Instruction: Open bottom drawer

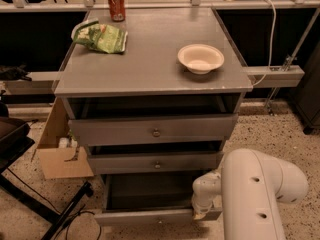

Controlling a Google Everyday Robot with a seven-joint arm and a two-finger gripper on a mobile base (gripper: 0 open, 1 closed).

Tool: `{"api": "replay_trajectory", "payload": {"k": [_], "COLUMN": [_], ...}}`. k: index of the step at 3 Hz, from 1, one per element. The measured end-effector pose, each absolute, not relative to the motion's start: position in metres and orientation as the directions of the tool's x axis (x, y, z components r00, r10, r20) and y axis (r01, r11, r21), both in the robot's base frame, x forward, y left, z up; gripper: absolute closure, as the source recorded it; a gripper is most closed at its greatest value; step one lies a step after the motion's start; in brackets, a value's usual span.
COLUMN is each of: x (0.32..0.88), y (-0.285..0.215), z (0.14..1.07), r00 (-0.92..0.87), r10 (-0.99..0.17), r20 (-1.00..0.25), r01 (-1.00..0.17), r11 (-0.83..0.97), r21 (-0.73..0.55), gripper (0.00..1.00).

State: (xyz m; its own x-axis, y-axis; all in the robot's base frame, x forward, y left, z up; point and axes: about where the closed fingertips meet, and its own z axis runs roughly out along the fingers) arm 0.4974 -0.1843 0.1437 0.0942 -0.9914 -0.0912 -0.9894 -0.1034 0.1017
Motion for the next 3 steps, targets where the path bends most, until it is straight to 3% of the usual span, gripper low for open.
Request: {"api": "replay_trajectory", "payload": {"k": [3], "x": [0.474], "y": [-0.192], "z": [0.142], "r00": [0.085], "r10": [-0.991], "r20": [-0.101], "r01": [-0.986], "r11": [-0.099], "r21": [0.136], "gripper": [1.00]}}
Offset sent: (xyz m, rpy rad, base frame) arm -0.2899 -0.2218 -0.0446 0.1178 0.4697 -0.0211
